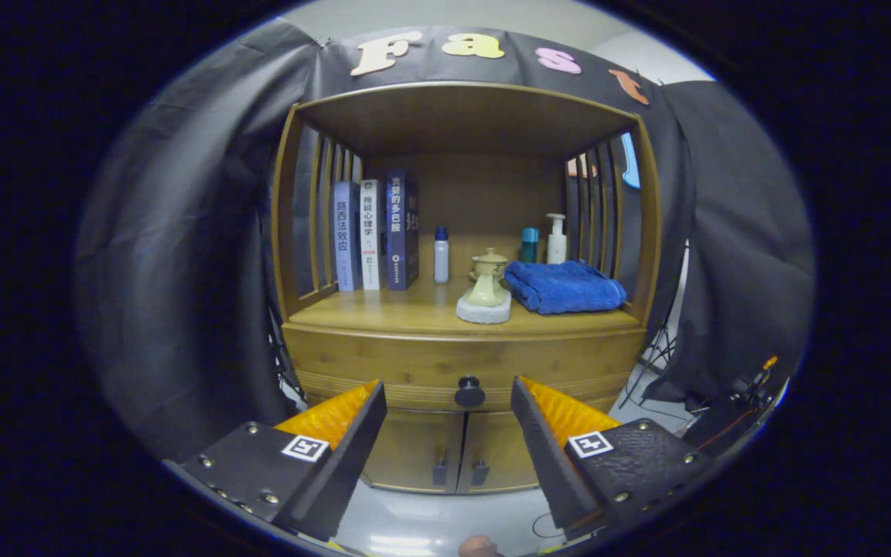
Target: Pull open the drawer, take out the items inside it, and place them on the countertop above the cabinet.
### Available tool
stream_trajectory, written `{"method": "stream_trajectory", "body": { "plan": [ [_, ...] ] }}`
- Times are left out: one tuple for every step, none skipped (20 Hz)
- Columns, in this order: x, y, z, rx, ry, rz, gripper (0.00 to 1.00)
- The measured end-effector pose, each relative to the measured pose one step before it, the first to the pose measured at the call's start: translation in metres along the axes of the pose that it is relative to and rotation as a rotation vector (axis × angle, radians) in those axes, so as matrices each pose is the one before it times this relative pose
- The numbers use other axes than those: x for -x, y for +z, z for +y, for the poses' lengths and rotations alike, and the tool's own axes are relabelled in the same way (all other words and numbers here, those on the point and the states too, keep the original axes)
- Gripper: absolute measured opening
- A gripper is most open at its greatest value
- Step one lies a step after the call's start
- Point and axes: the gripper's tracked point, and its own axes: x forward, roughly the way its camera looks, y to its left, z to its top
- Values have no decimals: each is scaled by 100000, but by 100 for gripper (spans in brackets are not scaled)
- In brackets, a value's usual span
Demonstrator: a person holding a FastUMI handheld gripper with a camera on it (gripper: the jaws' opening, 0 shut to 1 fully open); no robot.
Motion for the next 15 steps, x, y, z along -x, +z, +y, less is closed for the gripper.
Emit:
{"method": "stream_trajectory", "body": {
  "plan": [
    [1292, 101, 76, 172, 1132, 526, 97],
    [1058, 493, -171, 172, 20, 96, 97],
    [1110, 622, -2, 638, 671, -423, 97],
    [1058, 1204, 35, 158, 323, -1600, 97],
    [895, 1234, 6, -94, 98, -1581, 97],
    [903, 1406, -232, -759, -936, -2320, 97],
    [829, 1529, -16, -1099, -44, -3130, 97],
    [1044, 1388, 27, -1143, 134, -2175, 97],
    [883, 1228, 6, -888, -342, -1485, 97],
    [739, 1108, -5, -874, -47, -1411, 97],
    [456, 941, 65, -539, -112, -1026, 97],
    [539, 602, 19, -284, -125, -622, 97],
    [565, 491, -22, 1, -108, -929, 97],
    [404, 256, 20, -71, -116, -304, 97],
    [294, 222, 92, 348, 329, -825, 97]
  ]
}}
